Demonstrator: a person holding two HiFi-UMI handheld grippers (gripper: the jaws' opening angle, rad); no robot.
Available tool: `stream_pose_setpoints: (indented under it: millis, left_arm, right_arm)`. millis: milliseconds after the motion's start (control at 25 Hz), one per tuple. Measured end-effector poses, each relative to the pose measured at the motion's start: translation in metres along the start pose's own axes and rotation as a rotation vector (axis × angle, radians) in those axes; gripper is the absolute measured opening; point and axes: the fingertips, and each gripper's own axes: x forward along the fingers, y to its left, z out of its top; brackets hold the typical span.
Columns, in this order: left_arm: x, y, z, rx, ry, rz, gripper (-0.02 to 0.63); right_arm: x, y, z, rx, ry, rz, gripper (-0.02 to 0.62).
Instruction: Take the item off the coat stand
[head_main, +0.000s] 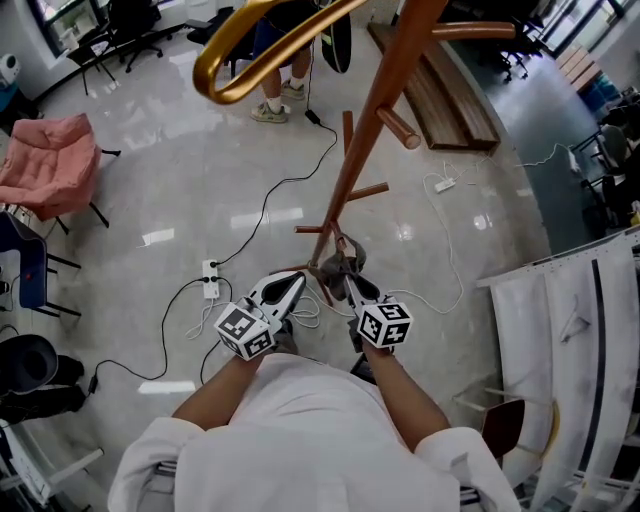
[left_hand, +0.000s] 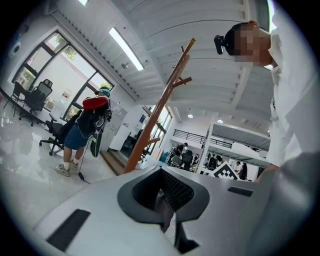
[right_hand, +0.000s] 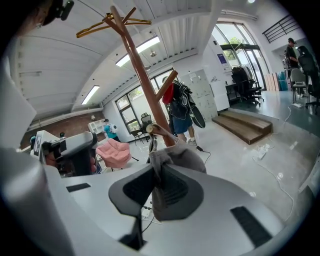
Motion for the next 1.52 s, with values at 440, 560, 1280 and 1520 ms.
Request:
stream_pose_setpoints:
  millis: [440,560,1280,1520]
  left_arm:
    - [-0.012,-0.05,-0.017,0.018,-0.001,0.038,0.005]
    - [-0.018,-0.063,-0.021,0.016,-0.002,0.063,0.005]
    - [-0.045,-0.151,-0.061,0.04,-0.013,0.09,0.005]
    - [-0.059,-0.181,-0.07,0.049,-0.02,0.114,0.005]
  right_arm:
    - [-0.046,0.004,-0.005,-0.034,-0.024,0.057,0.039]
    - [-0.063,0.001,-0.008,-0.031,-0.033,0.064,0.038]
    - [-0.191,-0.006,-0.014,-0.161,-0.133,0.099,0.038]
    - [-0.244,-0.009,-0.015,-0.19,-0.169,0.104,0.037]
